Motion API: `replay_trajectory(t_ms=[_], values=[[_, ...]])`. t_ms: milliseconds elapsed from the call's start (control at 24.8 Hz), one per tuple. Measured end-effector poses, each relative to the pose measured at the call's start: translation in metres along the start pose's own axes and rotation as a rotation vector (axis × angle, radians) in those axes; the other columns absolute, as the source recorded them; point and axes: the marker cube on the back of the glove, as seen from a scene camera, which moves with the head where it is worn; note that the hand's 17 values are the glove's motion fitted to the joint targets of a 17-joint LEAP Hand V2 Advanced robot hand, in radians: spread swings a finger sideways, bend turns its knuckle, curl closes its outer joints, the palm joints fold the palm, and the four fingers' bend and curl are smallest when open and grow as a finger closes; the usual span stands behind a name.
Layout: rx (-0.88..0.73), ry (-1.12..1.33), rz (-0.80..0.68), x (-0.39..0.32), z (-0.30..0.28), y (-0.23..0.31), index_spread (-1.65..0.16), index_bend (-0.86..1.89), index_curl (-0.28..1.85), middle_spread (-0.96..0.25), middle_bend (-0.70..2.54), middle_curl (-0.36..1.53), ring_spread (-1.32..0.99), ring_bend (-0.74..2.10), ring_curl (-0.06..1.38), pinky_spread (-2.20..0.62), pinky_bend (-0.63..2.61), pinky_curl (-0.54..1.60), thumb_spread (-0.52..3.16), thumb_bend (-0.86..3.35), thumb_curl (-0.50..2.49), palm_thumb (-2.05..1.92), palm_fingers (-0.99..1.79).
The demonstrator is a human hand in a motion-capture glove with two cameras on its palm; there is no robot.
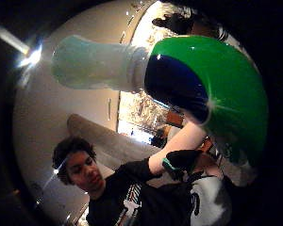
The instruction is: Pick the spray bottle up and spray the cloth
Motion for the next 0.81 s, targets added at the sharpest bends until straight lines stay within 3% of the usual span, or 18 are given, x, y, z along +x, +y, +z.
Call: replay_trajectory(t_ms=[282,403,484,806], values=[[0.0,-0.007,0.004,0.001,0.006,-0.006,-0.45,0.1,0.11,0.0,0.35,0.39,0.15,0.55,0.33,0.28,0.87,0.33,0.77,-0.02,0.37,0.7,0.22],[0.02,-0.013,0.005,0.0,0.008,-0.009,-0.38,0.2,0.15,-0.02,0.48,0.41,0.06,0.64,0.33,0.25,0.76,0.28,0.76,0.01,0.38,0.77,0.71],[0.051,-0.014,0.0,-0.001,0.009,-0.012,-0.33,0.32,0.2,-0.03,0.42,0.4,0.02,0.63,0.32,0.21,0.69,0.25,0.76,0.04,0.41,0.86,0.88],[0.166,0.015,-0.053,-0.006,0.003,-0.007,-0.24,0.24,0.29,-0.05,0.38,0.42,-0.06,0.62,0.38,0.1,0.61,0.27,0.75,0.0,0.45,0.92,1.0]])
